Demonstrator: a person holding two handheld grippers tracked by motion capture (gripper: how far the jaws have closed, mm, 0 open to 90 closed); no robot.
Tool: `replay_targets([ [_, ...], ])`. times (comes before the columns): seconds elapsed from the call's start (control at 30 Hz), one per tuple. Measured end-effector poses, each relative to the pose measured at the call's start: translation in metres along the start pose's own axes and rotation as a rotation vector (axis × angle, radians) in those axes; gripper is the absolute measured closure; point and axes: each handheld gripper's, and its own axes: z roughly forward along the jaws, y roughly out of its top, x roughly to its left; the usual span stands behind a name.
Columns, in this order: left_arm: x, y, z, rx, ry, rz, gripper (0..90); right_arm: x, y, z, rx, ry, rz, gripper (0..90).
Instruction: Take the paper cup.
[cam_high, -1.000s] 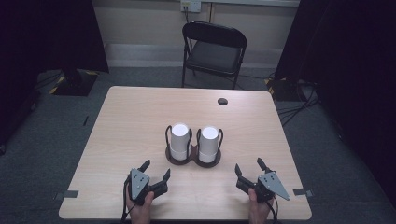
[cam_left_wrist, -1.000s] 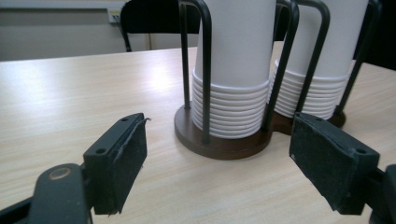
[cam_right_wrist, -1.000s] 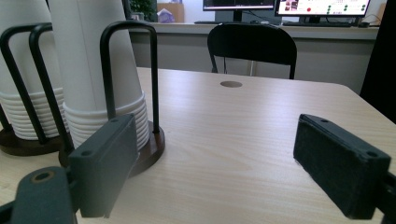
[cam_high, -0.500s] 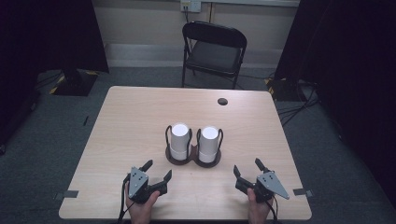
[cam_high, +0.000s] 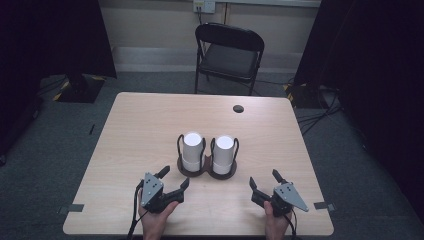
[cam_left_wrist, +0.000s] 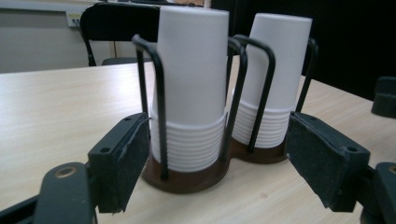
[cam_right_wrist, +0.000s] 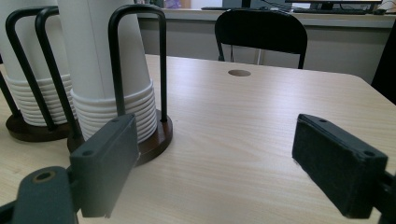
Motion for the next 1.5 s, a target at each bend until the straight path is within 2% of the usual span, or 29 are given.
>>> replay_targets([
  [0.17,-0.007,0.009,0.004,-0.006,-0.025,0.043,22.4,0.000,0.000,0.000,-0.003,-0.002,0.006,14.0],
  [0.37,-0.014,0.016,0.009,-0.024,-0.057,0.058,23.8,0.000,0.000,0.000,0.000,0.002,0.001,14.0],
  [0.43,-0.017,0.022,0.012,-0.028,-0.089,0.075,23.9,0.000,0.000,0.000,0.002,0.008,0.004,14.0],
  [0.77,-0.023,0.032,0.024,-0.017,-0.157,0.095,23.8,-0.001,0.000,0.000,0.003,0.009,0.006,13.8],
  [0.87,-0.026,0.039,0.028,-0.018,-0.196,0.103,23.9,-0.001,0.000,0.001,0.008,0.013,0.006,13.8],
  [0.93,-0.031,0.047,0.030,-0.026,-0.209,0.132,23.9,-0.001,0.000,0.000,0.004,0.012,0.004,13.8],
  [1.07,-0.032,0.052,0.034,-0.028,-0.222,0.155,24.1,-0.001,0.000,0.000,0.004,0.009,0.007,13.8],
  [1.13,-0.032,0.053,0.038,-0.024,-0.241,0.143,25.6,-0.001,0.000,0.000,0.005,0.010,0.006,13.8],
  [1.27,-0.030,0.055,0.044,-0.018,-0.246,0.123,27.7,0.000,0.000,0.001,0.010,0.010,0.006,13.8],
  [1.5,-0.031,0.061,0.055,-0.012,-0.267,0.128,27.3,-0.001,0.000,0.001,0.009,0.015,0.007,13.7],
])
